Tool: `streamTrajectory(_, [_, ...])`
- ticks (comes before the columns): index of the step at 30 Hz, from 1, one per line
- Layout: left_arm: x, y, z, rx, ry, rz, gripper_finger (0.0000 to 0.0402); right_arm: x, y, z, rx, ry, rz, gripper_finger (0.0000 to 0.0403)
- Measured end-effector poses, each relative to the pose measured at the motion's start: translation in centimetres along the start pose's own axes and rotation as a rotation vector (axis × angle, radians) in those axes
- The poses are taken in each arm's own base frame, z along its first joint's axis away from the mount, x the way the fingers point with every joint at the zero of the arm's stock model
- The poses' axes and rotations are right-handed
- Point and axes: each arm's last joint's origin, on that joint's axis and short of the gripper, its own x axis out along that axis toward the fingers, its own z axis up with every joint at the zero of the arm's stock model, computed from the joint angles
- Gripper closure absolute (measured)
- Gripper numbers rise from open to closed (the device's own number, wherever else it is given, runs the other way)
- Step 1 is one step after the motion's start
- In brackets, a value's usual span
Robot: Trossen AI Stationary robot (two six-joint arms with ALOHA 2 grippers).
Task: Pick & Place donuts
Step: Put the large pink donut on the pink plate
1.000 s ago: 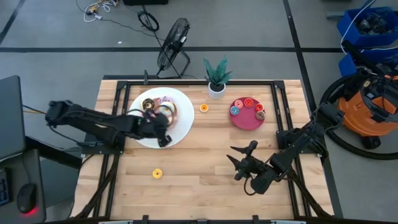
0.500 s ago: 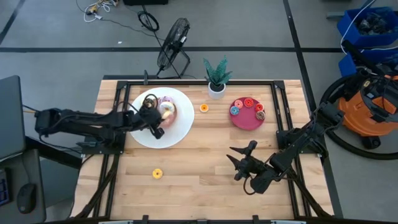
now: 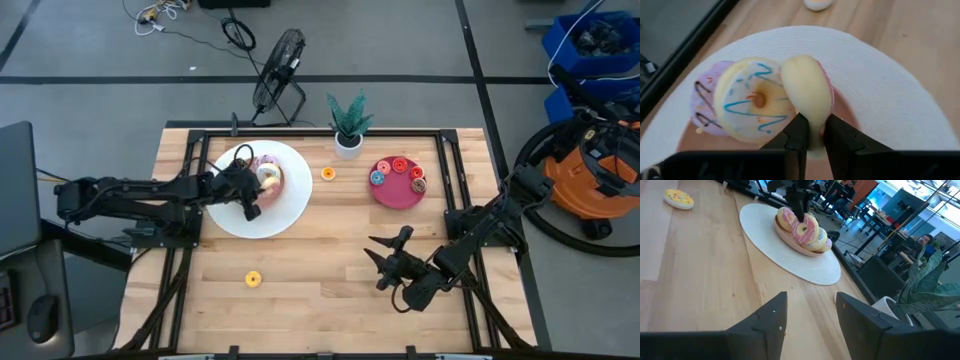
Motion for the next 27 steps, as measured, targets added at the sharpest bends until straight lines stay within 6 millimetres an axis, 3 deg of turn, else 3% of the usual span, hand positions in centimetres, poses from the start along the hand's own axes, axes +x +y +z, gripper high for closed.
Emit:
streamTrajectory(7, [0.3, 1.1, -0.1, -0.018, 0.013, -0.005, 0.0311, 0.0, 0.0, 0.0, 0.000, 0.000, 0.000, 0.0225])
streamTrajectory(18, [0.4, 2.1, -0.2, -0.065, 0.020, -0.004, 0.0225, 0.0, 0.0, 0.0, -0.007, 0.000, 0.001, 0.0225])
streamTrajectory(23, [0.4, 2.3, -0.5, -0.060, 0.049, 0.059, 0.0230, 0.0, 0.0, 0.0, -0.007, 0.001, 0.002, 0.0225])
streamTrajectory(27, [0.4, 2.2, -0.7, -0.056, 0.073, 0.063, 0.0266, 0.0, 0.0, 0.0, -0.006, 0.001, 0.003, 0.0225])
